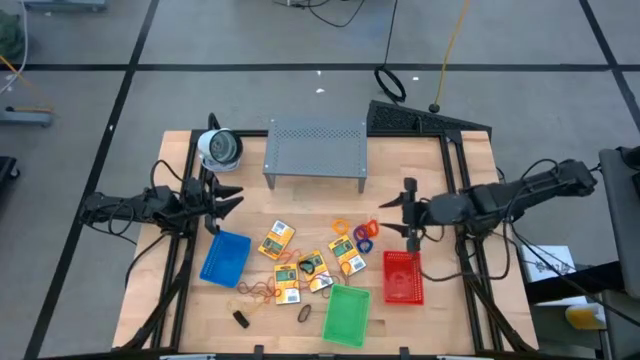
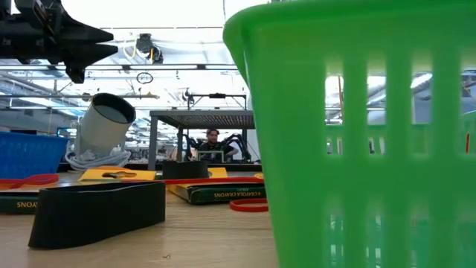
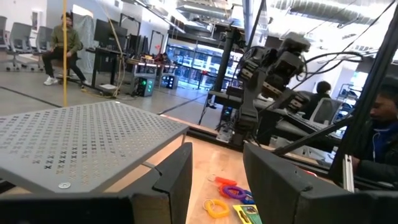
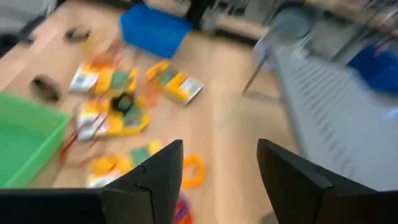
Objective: Pick & Place Office Desk Supplies
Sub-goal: Put the orange spring keychain into the red bin
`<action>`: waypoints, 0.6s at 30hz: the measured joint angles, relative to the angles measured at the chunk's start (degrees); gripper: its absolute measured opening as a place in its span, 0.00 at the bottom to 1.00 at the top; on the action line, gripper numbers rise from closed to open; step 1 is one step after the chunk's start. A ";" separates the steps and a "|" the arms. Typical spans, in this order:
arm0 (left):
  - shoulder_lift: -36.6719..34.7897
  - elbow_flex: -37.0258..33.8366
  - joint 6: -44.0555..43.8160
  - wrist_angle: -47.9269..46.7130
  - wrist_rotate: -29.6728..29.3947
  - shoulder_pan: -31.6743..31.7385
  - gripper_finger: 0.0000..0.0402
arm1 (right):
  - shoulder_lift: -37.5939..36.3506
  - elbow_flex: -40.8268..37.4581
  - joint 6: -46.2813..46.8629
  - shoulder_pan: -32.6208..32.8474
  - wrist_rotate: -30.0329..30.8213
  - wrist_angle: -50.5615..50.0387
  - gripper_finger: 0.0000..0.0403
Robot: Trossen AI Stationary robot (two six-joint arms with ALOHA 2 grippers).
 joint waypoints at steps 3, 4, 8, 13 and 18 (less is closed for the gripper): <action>-0.01 0.00 -0.22 0.02 -0.47 0.00 0.38 | 4.70 6.28 3.32 -1.54 -5.60 -7.97 0.49; -0.02 0.02 -0.35 0.04 -0.47 -0.01 0.38 | 6.29 8.37 4.05 -2.08 -7.34 -10.64 0.49; -0.02 0.02 -1.14 0.11 -0.48 0.00 0.38 | 13.45 15.51 4.74 -4.18 -13.79 -20.81 0.49; -0.02 0.02 -2.14 0.17 -0.48 0.00 0.38 | 21.48 20.45 4.74 -6.55 -17.69 -29.85 0.49; -0.02 0.04 -2.14 0.20 -0.49 0.00 0.38 | 27.96 20.54 3.92 -8.55 -20.45 -31.55 0.49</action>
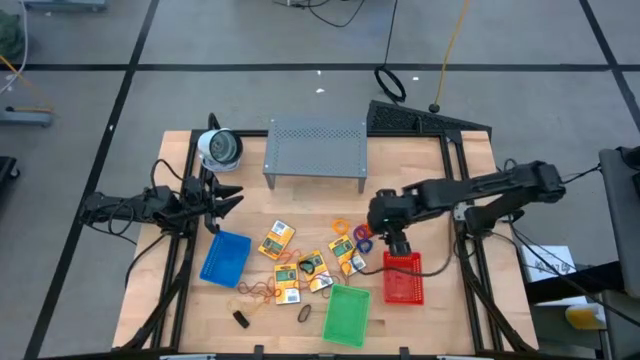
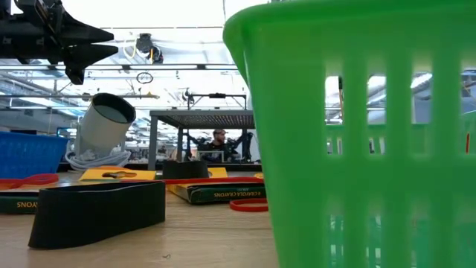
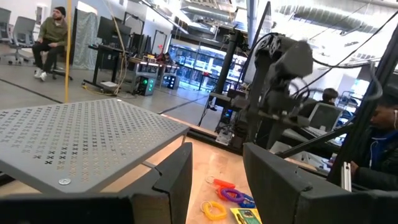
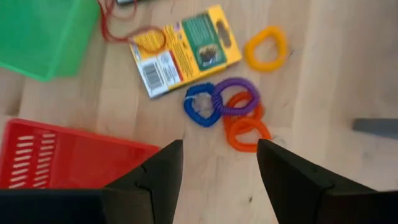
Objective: Pick & Place Office Desk Supplies
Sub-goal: Put the orange spring keychain into the red bin
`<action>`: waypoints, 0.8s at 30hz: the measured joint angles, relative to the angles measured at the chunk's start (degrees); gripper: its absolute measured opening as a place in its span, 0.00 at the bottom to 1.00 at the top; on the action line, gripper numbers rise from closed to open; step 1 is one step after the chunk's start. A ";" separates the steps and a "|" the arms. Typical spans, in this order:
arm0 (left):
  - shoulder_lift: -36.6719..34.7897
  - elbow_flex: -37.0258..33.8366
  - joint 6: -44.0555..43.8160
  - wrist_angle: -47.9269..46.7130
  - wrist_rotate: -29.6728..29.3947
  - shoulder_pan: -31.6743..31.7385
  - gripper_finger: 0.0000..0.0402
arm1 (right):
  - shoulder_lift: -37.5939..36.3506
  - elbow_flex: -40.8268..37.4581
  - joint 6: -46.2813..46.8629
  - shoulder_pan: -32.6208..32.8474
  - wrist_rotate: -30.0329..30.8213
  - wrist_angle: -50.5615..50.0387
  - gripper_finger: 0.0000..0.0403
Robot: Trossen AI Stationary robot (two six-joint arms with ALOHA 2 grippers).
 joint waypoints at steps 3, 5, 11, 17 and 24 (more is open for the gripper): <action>0.02 0.00 0.00 0.00 -0.02 0.00 0.38 | 3.47 0.00 -0.20 -0.59 0.08 -0.16 0.49; 0.00 0.00 -0.02 0.00 -0.02 0.00 0.38 | 5.21 0.00 0.13 -0.74 0.16 -0.31 0.49; 0.02 0.00 -0.44 0.00 -0.21 0.00 0.38 | 7.38 -1.31 6.05 -1.53 3.05 4.76 0.49; 0.02 0.00 -1.56 -0.07 -2.55 0.00 0.38 | 7.38 -3.66 10.36 -3.20 3.42 7.49 0.49; 0.01 0.00 -2.40 -0.11 -2.97 0.00 0.38 | 7.38 -7.46 10.50 -4.03 3.16 9.26 0.49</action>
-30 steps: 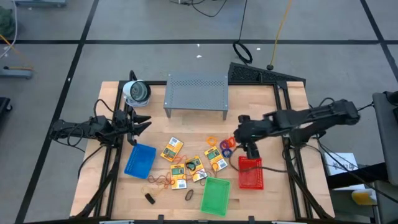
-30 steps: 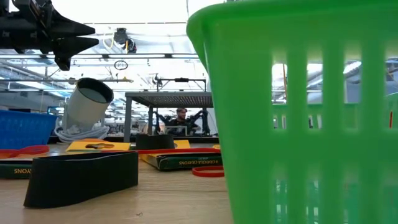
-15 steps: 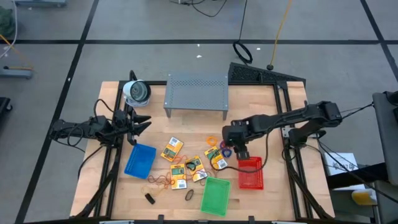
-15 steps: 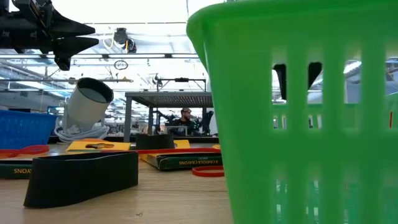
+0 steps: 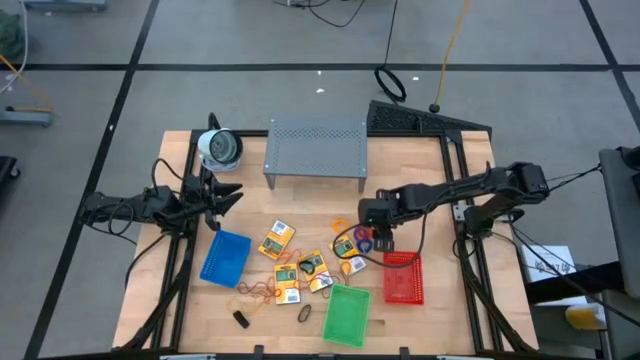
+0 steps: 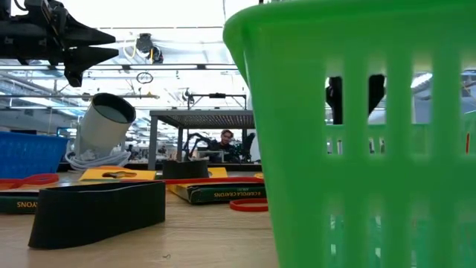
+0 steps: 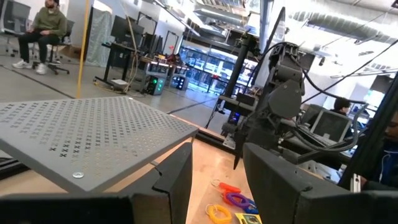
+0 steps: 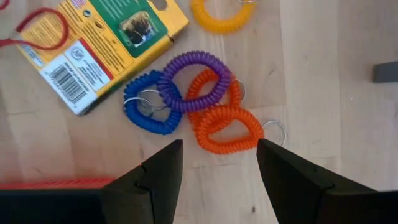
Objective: Pick & Place Office Desk Supplies
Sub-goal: Put the orange spring keychain into the red bin
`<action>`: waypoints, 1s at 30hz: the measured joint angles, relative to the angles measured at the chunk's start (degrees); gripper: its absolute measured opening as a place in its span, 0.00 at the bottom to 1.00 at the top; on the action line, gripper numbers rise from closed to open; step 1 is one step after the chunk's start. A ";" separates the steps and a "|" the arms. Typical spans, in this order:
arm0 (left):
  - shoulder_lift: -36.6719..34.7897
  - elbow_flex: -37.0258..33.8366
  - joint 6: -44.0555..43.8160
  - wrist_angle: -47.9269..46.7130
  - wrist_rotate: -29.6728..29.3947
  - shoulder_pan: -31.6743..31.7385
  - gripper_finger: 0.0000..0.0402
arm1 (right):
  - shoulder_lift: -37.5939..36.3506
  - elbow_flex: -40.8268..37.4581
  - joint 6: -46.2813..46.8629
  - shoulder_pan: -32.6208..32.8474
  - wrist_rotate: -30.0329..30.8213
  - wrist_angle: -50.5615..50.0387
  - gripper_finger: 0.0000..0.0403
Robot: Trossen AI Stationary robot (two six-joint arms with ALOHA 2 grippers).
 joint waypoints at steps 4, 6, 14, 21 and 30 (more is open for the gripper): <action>0.00 0.00 0.00 0.00 -0.02 -0.02 0.38 | 0.00 -2.35 0.66 0.02 -0.70 3.38 0.49; -0.01 0.00 0.00 0.00 -0.02 0.00 0.38 | 0.00 -3.75 1.18 0.00 -2.33 5.74 0.49; 0.00 0.00 -0.03 0.00 -0.04 0.00 0.38 | 0.00 -7.93 2.62 0.00 -3.17 11.99 0.49; -0.01 0.00 -0.03 0.00 -0.04 -0.01 0.38 | 0.00 -10.91 2.43 0.00 -3.17 17.23 0.49; 0.00 0.00 -0.03 0.00 -0.04 -0.02 0.38 | 0.00 -14.25 2.40 -0.02 -3.00 21.59 0.49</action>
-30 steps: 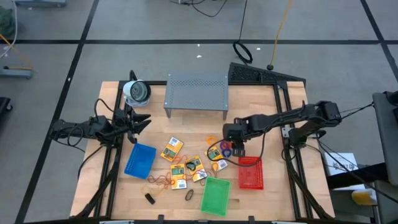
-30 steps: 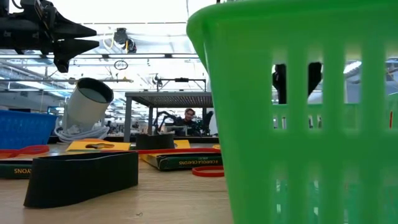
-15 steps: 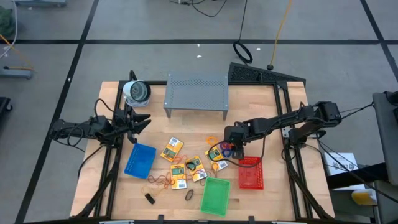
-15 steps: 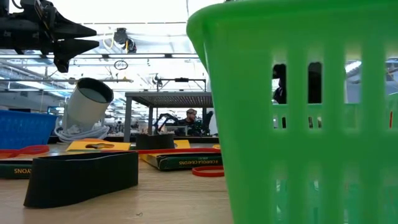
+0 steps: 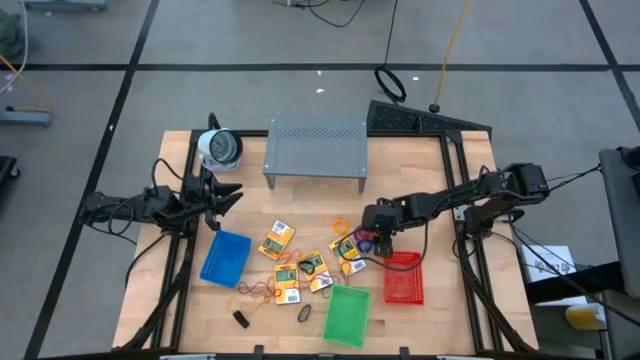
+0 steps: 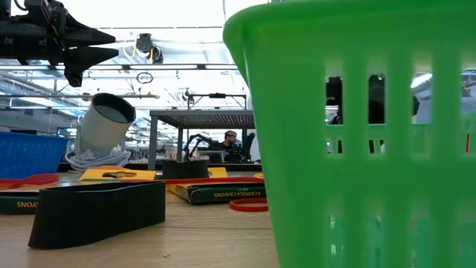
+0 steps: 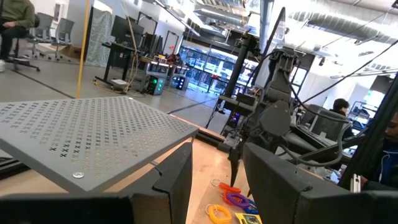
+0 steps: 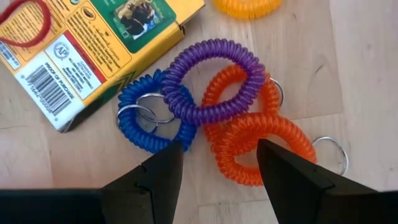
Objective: Pick & Place Office Desk Supplies
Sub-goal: Put the orange spring keychain into the red bin
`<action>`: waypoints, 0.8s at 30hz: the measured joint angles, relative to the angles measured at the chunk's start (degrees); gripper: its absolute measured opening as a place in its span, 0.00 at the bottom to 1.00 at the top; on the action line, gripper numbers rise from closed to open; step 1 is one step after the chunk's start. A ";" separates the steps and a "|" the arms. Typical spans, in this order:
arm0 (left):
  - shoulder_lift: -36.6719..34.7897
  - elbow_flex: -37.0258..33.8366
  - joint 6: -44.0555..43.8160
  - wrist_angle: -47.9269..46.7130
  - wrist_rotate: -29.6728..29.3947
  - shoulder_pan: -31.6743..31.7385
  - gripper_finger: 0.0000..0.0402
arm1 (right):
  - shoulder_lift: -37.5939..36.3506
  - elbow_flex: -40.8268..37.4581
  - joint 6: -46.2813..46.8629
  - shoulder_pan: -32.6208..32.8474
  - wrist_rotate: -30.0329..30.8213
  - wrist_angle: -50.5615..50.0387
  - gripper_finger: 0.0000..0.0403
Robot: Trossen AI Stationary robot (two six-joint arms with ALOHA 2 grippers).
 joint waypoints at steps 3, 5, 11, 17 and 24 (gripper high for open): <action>0.00 0.00 0.00 0.00 0.00 0.02 0.38 | 0.00 -1.03 -0.15 0.00 0.62 1.60 0.49; -0.02 0.00 0.00 0.00 0.00 0.00 0.38 | 0.00 -1.34 -0.23 0.00 2.44 2.11 0.49; -0.01 0.00 0.01 0.00 -0.48 0.02 0.38 | 0.00 -1.38 -1.93 0.02 4.58 2.53 0.39; -0.01 0.00 0.00 0.00 -1.31 0.02 0.38 | 0.00 -1.38 -2.14 0.00 4.58 2.76 0.18; -0.02 0.00 0.00 0.00 -1.42 0.02 0.38 | -0.07 -1.38 -1.82 0.02 4.56 2.80 0.04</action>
